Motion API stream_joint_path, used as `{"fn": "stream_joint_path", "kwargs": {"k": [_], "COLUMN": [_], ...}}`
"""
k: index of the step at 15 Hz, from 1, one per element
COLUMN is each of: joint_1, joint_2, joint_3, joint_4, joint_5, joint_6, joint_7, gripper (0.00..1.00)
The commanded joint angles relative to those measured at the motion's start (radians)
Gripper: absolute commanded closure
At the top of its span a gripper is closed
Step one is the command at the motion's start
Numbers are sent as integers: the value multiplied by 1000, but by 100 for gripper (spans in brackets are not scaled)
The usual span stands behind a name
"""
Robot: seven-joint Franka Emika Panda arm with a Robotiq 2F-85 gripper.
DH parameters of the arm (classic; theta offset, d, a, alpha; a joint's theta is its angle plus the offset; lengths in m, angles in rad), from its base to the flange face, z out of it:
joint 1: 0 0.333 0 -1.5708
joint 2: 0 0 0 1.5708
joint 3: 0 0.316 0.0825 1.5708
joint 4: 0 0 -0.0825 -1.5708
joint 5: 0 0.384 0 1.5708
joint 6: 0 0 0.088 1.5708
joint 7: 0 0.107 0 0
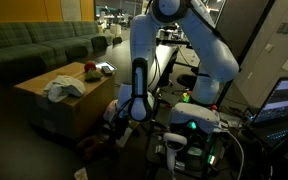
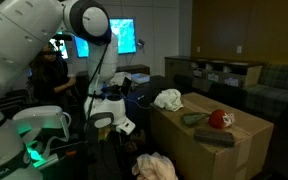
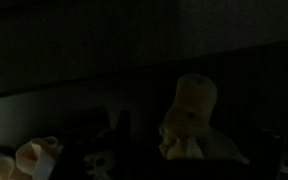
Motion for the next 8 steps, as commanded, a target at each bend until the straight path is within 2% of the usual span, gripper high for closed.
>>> {"fn": "stream_joint_path", "kwargs": {"k": [1,8], "joint_1": [12,-11], "joint_2": [11,26], "joint_3": [-32,-59], "joint_4": [16,34], "joint_5": [-19,-25], "joint_6": [37,38], "joint_7": [8,5], "gripper": [0,0]}}
